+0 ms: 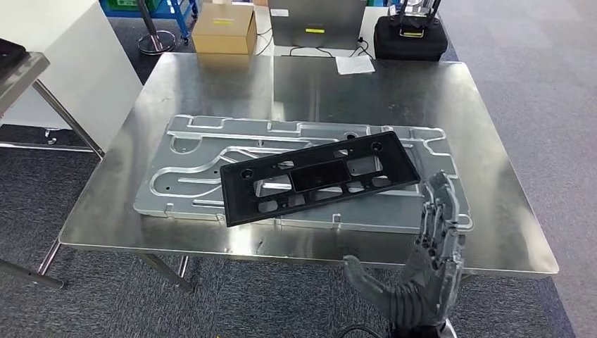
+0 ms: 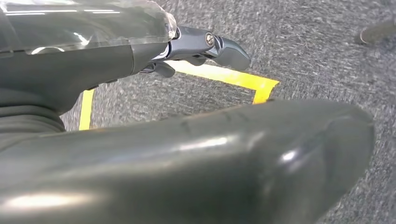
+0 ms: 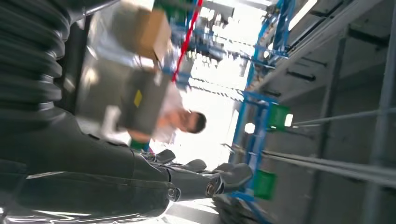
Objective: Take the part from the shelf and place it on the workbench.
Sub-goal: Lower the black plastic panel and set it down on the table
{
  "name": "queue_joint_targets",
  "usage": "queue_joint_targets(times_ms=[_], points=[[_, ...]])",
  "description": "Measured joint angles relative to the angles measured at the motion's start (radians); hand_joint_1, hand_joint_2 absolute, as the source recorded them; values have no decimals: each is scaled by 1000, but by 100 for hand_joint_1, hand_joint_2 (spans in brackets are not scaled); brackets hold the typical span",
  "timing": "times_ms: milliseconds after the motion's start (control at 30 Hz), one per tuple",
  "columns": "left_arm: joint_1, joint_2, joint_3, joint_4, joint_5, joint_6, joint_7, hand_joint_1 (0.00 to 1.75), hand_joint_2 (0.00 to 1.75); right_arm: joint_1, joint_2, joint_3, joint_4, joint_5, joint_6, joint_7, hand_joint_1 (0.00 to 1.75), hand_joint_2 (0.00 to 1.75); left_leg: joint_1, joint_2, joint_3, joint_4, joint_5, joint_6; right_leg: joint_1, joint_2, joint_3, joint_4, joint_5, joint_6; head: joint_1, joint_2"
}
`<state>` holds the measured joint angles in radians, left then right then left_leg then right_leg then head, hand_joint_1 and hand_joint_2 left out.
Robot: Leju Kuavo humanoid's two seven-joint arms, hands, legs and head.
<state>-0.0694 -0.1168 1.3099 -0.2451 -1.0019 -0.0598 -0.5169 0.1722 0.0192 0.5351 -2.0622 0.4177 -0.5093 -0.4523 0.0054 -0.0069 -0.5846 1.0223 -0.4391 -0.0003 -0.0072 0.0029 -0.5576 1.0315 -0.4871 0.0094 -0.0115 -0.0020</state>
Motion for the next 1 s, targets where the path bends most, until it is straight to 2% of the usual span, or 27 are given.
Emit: queue_joint_targets(times_ms=[67, 100, 133, 233, 267, 300, 333, 400, 433, 467, 567, 600, 633, 667, 700, 733, 767, 800, 833, 867, 900, 933, 967, 1000], points=[[2, -2, 17, -1, 13, 4, 2, 0, 0, 67, 2, -30, -17, -116, 52, -29, 0, 87, 2, 0, -3, 1, 2, -12, -2, -1, -6, -4, 12, -14, 0, 0], [3, -3, 25, -1, 18, 6, 3, 0, 0, 97, 6, -52, -22, -166, 82, -45, 0, 44, 3, 0, -9, 12, -13, -17, -3, -3, -11, -8, 19, -22, -1, 0], [4, -4, 32, -2, 22, 8, 4, 0, 0, 126, 14, -78, -25, -205, 113, -64, 0, 0, 4, 0, -19, 39, -42, -22, -6, -4, -18, -11, 27, -29, -2, 0], [6, -6, 50, -4, 28, 10, 6, 0, 0, 222, 62, -176, -26, -273, 234, -120, 0, 0, 7, 2, -67, 214, -177, -32, -3, -10, -50, -9, 50, -39, -4, 0], [7, -7, 55, -5, 29, 10, 6, 0, 0, 249, 84, -213, -25, -284, 280, -133, 0, 0, 7, 2, -70, 257, -201, -33, -1, -11, -63, -7, 58, -40, -4, 0], [8, -8, 58, -6, 29, 11, 7, 0, 0, 269, 108, -252, -23, -291, 323, -142, 0, 0, 7, 2, -56, 264, -206, -32, 1, -11, -76, -5, 66, -39, -4, 0], [8, -9, 61, -7, 30, 11, 8, 0, 0, 284, 134, -292, -20, -294, 366, -147, 0, 0, 6, 2, -21, 229, -193, -30, 2, -11, -87, -3, 75, -39, -4, 0], [6, -11, 68, -10, 30, 12, 9, 0, 0, 309, 182, -363, -14, -297, 428, -149, 0, 0, 4, 1, 89, 74, -152, -18, 5, -9, -105, 0, 93, -35, -4, 0], [4, -11, 72, -12, 31, 12, 9, 0, 0, 321, 205, -394, -9, -297, 447, -149, 0, 0, 0, 1, 129, 7, -136, -12, 6, -9, -110, 0, 101, -30, -3, 0], [2, -12, 74, -14, 32, 12, 10, 0, 0, 331, 223, -420, -4, -293, 454, -149, 0, 0, -4, 1, 153, -36, -126, -6, 5, -9, -112, -2, 110, -25, -4, 0], [1, -17, 80, -16, 35, 11, 10, 0, 0, 351, 262, -485, 19, -269, 438, -146, 0, 0, -10, 2, 145, -49, -101, 12, 1, -8, -112, -14, 136, -5, -7, 0], [1, -18, 82, -16, 35, 10, 10, 0, 0, 358, 272, -503, 28, -262, 429, -144, 0, 0, -8, 5, 137, -52, -86, 18, 0, -7, -116, -10, 127, 1, -7, 0], [0, -19, 83, -17, 35, 10, 10, 0, 0, 364, 279, -518, 35, -257, 421, -143, 0, 0, -5, 8, 126, -55, -71, 23, -1, -5, -125, 8, 97, 6, -6, 0], [0, -21, 84, -17, 36, 10, 10, 0, 0, 368, 285, -532, 43, -252, 412, -140, 0, 0, -3, 11, 112, -57, -56, 27, -3, -3, -138, 47, 47, 11, -4, 0], [-1, -22, 84, -18, 36, 10, 10, 0, 0, 370, 289, -546, 51, -249, 402, -137, 0, 0, -3, 14, 96, -56, -44, 30, -5, -3, -152, 104, -15, 15, -3, 0], [0, -22, 85, -19, 37, 10, 10, 0, 0, 371, 292, -558, 59, -247, 393, -133, 0, 0, -3, 16, 80, -55, -33, 31, -7, -3, -163, 170, -64, 20, -2, 0], [0, -23, 85, -19, 38, 10, 10, 0, 0, 371, 294, -571, 68, -246, 384, -129, 0, 0, -3, 16, 64, -53, -21, 30, -8, -3, -167, 228, -90, 24, -1, 0], [1, -23, 87, -19, 38, 10, 10, 0, 0, 371, 296, -583, 78, -244, 376, -122, 0, 0, -3, 15, 47, -49, -10, 27, -9, -3, -158, 263, -90, 27, -2, 0], [0, -24, 89, -19, 39, 10, 10, 0, 0, 371, 298, -594, 88, -241, 369, -116, 0, 0, -2, 12, 30, -44, 0, 24, -11, -3, -134, 264, -69, 28, -2, 0], [0, -25, 92, -19, 40, 11, 11, 0, 0, 371, 300, -604, 97, -237, 362, -108, 0, 0, -1, 8, 13, -37, 9, 20, -13, 0, -92, 229, -43, 28, -2, 0], [-1, -26, 95, -19, 41, 11, 12, 0, 0, 370, 301, -615, 107, -230, 353, -99, 0, 0, -1, 3, -3, -29, 16, 15, -15, 12, -34, 165, -30, 26, -2, 0], [-2, -27, 97, -19, 41, 11, 13, 0, 0, 370, 303, -626, 117, -222, 344, -92, 0, 0, -1, -4, -16, -21, 23, 10, -17, 31, 25, 85, -34, 22, -2, 0], [-4, -28, 99, -19, 42, 11, 14, 0, 0, 369, 305, -637, 130, -212, 334, -84, 0, 0, -2, -11, -25, -16, 31, 4, -17, 46, 70, 22, -46, 17, -2, 0], [-6, -29, 100, -19, 42, 11, 14, 0, 0, 368, 306, -649, 144, -202, 323, -77, 0, 0, -3, -19, -31, -13, 39, -2, -16, 58, 97, -21, -61, 12, -2, 0]])
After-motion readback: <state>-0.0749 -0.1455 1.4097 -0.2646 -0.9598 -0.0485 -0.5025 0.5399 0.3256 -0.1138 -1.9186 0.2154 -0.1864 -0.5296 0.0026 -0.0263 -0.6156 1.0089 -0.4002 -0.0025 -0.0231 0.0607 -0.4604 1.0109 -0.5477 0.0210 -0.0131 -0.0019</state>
